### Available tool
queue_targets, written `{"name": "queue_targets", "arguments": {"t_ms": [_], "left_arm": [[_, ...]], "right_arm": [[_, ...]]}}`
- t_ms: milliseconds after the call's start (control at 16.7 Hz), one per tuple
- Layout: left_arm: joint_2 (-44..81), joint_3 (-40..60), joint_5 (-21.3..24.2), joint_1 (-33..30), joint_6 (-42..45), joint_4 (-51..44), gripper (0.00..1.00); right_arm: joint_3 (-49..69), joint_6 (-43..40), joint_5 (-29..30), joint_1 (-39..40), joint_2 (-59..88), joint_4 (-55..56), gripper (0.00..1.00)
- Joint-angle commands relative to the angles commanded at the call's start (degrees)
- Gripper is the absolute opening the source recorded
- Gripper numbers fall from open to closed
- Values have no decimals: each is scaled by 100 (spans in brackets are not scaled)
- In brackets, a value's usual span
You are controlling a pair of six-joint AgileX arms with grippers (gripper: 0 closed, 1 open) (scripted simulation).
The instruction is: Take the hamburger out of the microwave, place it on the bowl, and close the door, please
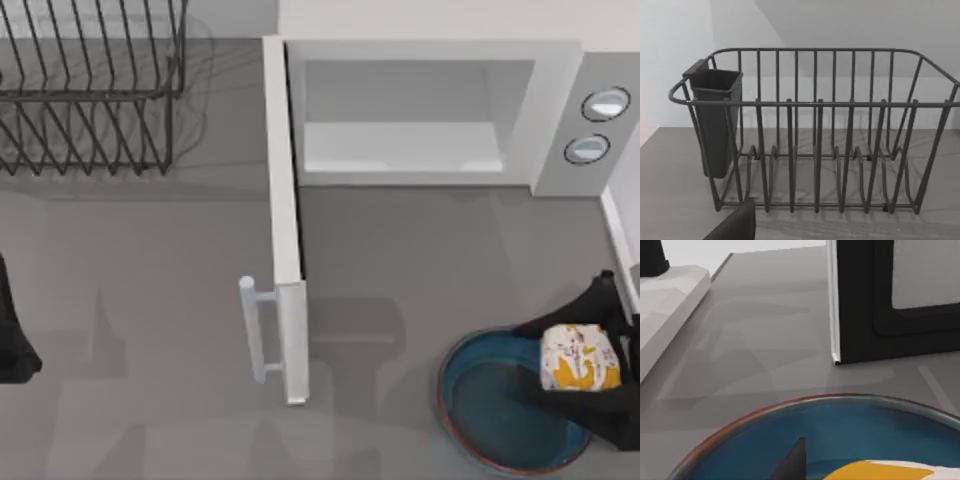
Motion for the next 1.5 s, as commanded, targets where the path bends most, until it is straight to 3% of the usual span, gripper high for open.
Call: {"name": "queue_targets", "arguments": {"t_ms": [240,900,1200,1500], "left_arm": [[0,0,0,0,0,0,100],[0,0,0,0,0,0,100],[0,0,0,0,0,0,100],[0,0,0,0,0,0,100]], "right_arm": [[-85,1342,-168,148,6,1800,0],[-1483,6323,106,774,158,8685,0],[-2160,7649,415,973,279,10084,0],[-2251,7784,463,997,312,10224,0]]}}
